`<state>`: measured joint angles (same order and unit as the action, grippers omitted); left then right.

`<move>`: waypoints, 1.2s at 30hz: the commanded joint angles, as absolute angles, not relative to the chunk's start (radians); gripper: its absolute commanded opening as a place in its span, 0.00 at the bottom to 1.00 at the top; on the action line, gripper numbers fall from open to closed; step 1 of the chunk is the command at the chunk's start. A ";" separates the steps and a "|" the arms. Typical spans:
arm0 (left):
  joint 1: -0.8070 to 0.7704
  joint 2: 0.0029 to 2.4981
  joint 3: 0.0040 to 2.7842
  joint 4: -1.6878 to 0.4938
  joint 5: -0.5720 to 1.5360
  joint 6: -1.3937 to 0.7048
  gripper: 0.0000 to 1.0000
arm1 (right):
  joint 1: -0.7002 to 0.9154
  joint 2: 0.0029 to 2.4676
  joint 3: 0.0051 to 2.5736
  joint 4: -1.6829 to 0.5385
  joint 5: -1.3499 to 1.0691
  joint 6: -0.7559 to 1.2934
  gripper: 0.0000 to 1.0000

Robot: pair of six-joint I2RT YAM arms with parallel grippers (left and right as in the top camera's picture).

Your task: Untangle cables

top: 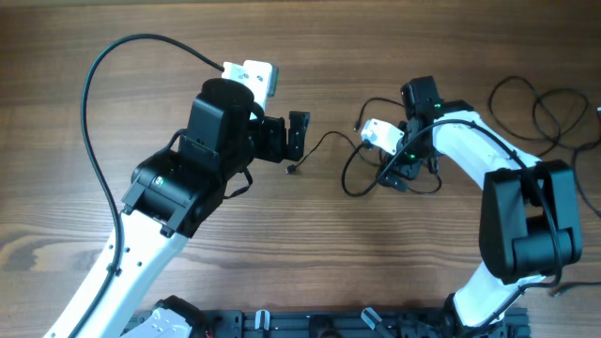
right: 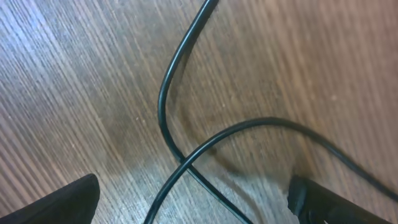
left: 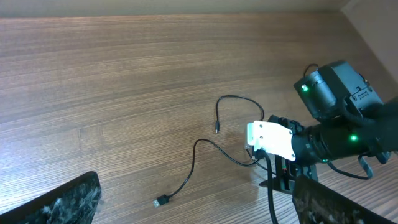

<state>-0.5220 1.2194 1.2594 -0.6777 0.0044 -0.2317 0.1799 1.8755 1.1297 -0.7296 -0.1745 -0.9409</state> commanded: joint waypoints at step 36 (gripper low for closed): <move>-0.524 1.220 1.262 -0.675 -0.006 -0.244 1.00 | -0.167 1.863 1.364 0.124 0.236 0.125 0.05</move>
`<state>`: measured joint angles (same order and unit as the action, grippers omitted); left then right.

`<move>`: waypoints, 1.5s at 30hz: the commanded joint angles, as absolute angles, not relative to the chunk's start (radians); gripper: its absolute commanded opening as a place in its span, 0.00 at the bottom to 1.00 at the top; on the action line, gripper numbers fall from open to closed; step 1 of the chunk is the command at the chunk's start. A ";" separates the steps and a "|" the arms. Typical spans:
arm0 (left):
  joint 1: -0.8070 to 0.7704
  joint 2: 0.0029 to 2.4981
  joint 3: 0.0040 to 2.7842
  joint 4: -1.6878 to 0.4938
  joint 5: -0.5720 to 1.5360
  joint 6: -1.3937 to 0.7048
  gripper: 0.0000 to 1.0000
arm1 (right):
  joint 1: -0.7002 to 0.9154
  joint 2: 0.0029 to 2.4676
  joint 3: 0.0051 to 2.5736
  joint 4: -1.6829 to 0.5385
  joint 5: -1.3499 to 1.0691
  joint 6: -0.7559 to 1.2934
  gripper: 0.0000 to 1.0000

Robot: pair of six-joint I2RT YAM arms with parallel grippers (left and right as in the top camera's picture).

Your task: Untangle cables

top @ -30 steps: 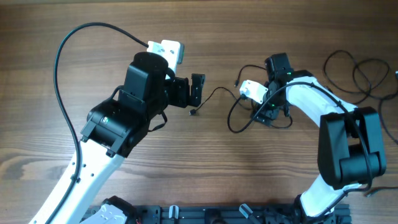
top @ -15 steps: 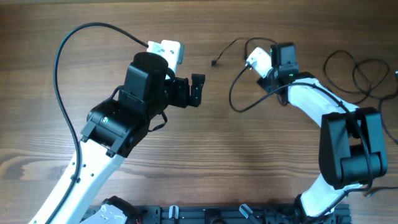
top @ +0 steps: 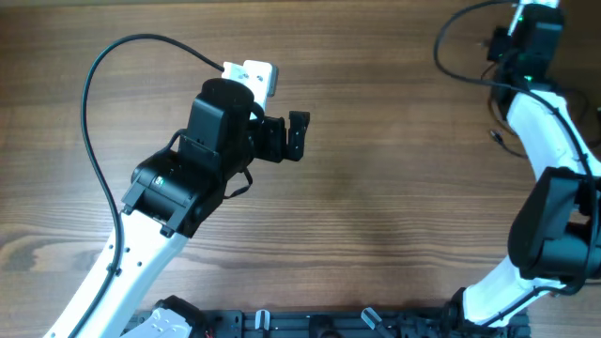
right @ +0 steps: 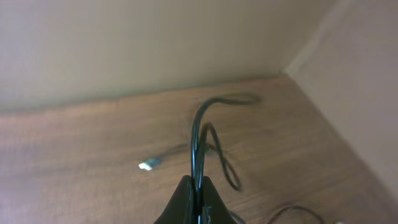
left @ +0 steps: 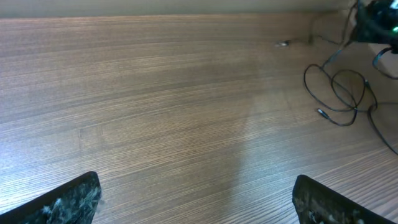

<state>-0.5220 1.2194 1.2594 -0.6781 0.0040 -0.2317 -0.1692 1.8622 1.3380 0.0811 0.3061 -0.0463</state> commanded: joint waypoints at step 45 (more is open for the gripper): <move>-0.524 1.220 1.262 -0.675 -0.006 -0.244 1.00 | -0.069 1.403 1.363 -0.769 -0.212 -0.022 1.00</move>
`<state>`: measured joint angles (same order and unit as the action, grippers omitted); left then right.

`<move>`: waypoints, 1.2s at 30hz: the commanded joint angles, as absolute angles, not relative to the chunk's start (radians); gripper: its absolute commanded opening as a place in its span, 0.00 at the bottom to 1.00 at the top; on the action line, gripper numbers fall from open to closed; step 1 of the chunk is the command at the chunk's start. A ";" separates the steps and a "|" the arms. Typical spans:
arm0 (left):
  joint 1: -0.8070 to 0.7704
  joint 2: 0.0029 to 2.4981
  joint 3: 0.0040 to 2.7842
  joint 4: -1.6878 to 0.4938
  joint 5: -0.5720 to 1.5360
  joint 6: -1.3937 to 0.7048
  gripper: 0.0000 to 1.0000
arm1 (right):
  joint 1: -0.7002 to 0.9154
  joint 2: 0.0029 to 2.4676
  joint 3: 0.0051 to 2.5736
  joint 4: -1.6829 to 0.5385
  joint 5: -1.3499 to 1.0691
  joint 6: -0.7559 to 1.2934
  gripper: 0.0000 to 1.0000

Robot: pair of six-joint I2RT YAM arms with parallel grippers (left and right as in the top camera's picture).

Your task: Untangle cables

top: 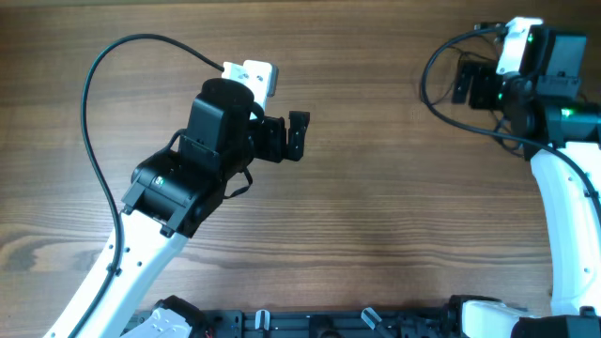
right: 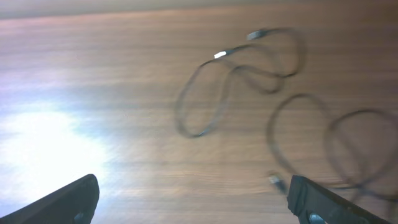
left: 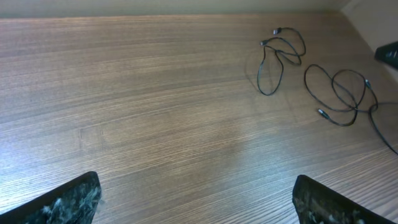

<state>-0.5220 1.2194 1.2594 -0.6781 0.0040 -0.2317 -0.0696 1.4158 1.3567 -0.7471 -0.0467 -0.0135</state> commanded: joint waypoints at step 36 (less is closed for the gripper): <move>-0.524 1.185 1.137 -0.834 -0.094 -0.213 1.00 | -0.069 1.403 1.361 -0.783 -0.212 -0.019 0.99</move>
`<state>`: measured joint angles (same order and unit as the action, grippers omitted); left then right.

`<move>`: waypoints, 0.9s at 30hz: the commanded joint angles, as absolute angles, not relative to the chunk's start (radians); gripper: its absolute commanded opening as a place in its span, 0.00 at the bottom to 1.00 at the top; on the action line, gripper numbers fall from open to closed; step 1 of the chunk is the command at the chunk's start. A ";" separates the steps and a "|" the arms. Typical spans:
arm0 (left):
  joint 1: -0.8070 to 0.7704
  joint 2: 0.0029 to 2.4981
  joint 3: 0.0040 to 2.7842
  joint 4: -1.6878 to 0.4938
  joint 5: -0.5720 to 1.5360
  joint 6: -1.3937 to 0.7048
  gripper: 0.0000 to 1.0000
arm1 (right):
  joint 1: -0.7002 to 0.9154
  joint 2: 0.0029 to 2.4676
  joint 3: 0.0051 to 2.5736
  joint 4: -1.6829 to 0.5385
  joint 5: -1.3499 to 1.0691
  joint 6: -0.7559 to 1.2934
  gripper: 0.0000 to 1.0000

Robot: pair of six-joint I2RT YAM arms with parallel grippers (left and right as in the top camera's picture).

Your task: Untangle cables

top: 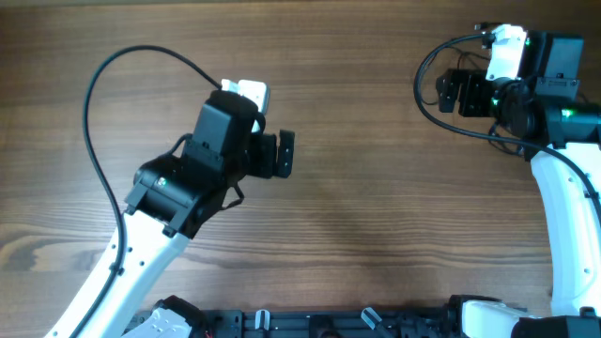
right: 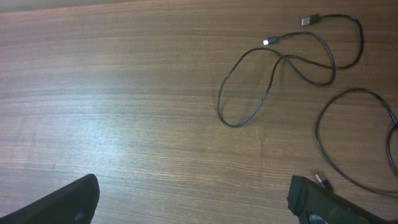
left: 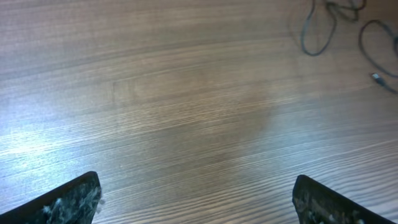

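A thin black cable (right: 244, 93) lies on the wooden table (right: 124, 93) in one loose loop, its two plug ends (right: 309, 20) apart at the back. A second black cable (right: 336, 155) curves to its right, with a plug (right: 320, 180) by my right finger. Both cables also show in the left wrist view as the loop (left: 316, 34) and the second cable (left: 373, 46). My right gripper (right: 193, 202) (top: 453, 92) hangs open above the table, holding nothing. My left gripper (left: 196, 202) (top: 285, 155) is open over bare wood, far from both cables.
The right arm's own black camera cable (top: 423, 89) arcs out over the table at the back right. The left arm's camera cable (top: 94, 84) loops over the left side. A black rail (top: 310, 324) runs along the front edge.
My left gripper has drawn back a little toward the front left, so the cables now sit at the top edge of its view. The right gripper has shifted slightly left. Neither cable has moved.
My right gripper stood open, low over a small tangled cable at mid-table. Then it was shut on that cable up at the back right corner. Later it was open, with the cable lying in a loop beside the second one, where it still lies.
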<state>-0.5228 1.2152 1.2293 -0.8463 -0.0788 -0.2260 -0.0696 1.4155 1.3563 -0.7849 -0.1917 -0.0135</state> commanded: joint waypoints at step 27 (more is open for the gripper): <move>-0.265 0.422 0.138 0.081 0.134 -0.165 1.00 | -0.069 1.403 1.361 -0.782 -0.212 -0.020 1.00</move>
<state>-0.2966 0.4999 0.2089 0.0452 0.0849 -0.1963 -0.0696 1.4155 1.3563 -0.7849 -0.1947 -0.0135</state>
